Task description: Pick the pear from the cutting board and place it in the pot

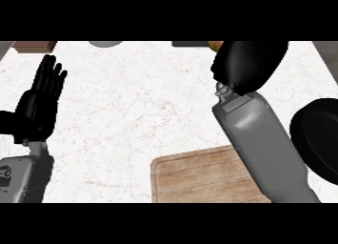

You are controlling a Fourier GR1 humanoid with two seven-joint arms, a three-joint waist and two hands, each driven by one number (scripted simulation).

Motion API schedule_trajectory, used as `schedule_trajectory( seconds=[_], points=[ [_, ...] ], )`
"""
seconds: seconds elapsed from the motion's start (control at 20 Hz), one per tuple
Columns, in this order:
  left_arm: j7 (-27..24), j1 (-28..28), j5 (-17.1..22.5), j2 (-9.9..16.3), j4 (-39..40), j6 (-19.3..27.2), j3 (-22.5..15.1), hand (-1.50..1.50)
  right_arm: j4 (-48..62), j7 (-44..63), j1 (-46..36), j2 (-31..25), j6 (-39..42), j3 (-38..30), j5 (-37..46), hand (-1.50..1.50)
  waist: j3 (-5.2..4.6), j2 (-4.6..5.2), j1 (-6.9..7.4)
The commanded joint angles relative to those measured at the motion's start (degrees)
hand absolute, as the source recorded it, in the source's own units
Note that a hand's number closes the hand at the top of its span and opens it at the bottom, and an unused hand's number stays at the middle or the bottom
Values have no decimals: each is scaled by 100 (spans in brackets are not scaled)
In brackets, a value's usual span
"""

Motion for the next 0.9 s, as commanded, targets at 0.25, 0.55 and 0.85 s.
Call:
schedule_trajectory(
  seconds=[0.25,0.55,0.85],
  points=[
    [12,197,36,26,-52,-11,90,0,-2212,142,1344,-417,1274,-651,173,150,12,-37,-229],
    [109,293,185,104,-375,-147,157,0,-3346,-501,2525,-848,1307,-1438,-140,150,11,9,-86],
    [179,84,108,54,-286,-100,99,0,-3793,-1693,3317,-1566,997,-3050,-1516,150,13,35,-61]
  ],
)
